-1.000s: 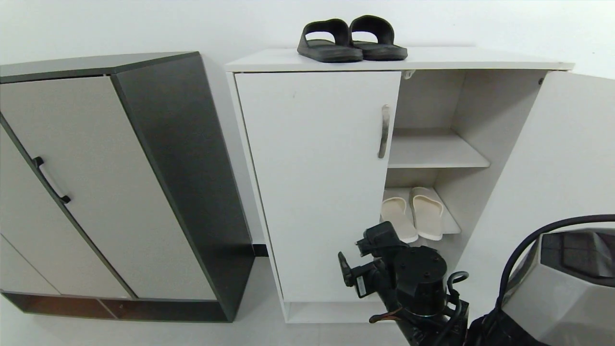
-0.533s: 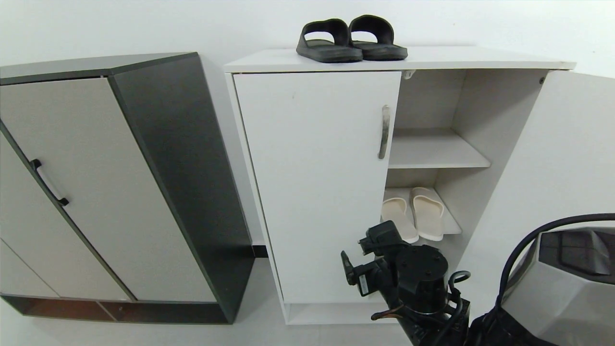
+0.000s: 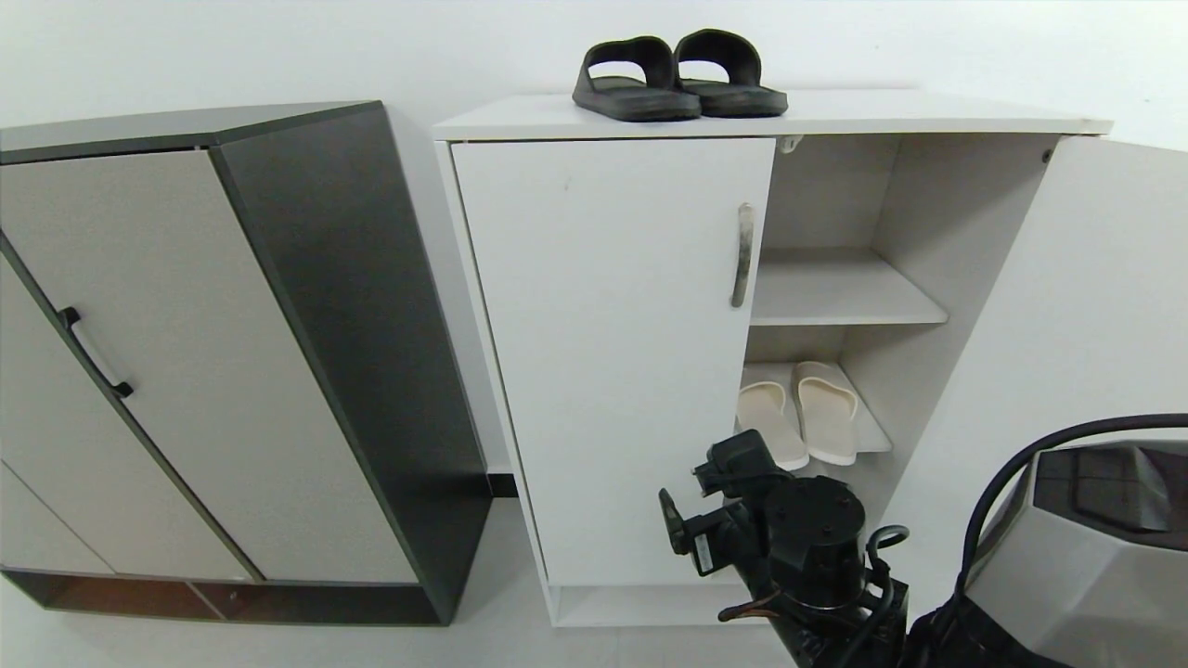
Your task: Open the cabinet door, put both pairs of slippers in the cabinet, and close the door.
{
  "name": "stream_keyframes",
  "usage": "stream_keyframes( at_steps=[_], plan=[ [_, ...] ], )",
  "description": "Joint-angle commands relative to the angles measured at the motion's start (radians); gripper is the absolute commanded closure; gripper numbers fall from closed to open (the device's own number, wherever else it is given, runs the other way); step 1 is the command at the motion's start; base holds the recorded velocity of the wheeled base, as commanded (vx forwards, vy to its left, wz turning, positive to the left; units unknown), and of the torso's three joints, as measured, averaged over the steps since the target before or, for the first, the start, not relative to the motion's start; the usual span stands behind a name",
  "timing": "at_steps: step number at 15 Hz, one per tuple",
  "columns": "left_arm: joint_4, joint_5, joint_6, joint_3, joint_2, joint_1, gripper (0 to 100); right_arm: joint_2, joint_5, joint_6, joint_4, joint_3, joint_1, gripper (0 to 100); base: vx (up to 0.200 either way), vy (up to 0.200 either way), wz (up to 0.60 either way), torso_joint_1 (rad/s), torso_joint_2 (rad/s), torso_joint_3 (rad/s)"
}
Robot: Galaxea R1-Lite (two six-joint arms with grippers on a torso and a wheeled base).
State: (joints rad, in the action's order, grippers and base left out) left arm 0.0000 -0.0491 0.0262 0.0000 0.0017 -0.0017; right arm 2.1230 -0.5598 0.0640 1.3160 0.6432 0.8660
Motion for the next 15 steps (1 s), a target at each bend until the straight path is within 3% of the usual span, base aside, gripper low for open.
stream_keyframes(
  at_steps=[1, 7, 15],
  plan=[
    [0.0, 0.0, 0.0, 0.0, 0.001, 0.0, 100, 0.005, 0.0, 0.0, 0.0, 0.001, -0.001, 0, 0.0, 0.0, 0.0, 0.007, -0.13, -0.144],
    [0.0, 0.0, 0.0, 0.0, 0.001, 0.0, 100, 0.005, 0.0, 0.0, 0.0, 0.001, 0.001, 0, 0.0, 0.0, 0.0, 0.029, -0.36, -0.338],
    [0.0, 0.0, 0.0, 0.0, 0.001, 0.0, 100, 0.006, 0.04, 0.002, 0.095, 0.004, 0.002, 0, 0.0, 0.0, 0.0, 0.129, -0.47, -0.336]
  ],
)
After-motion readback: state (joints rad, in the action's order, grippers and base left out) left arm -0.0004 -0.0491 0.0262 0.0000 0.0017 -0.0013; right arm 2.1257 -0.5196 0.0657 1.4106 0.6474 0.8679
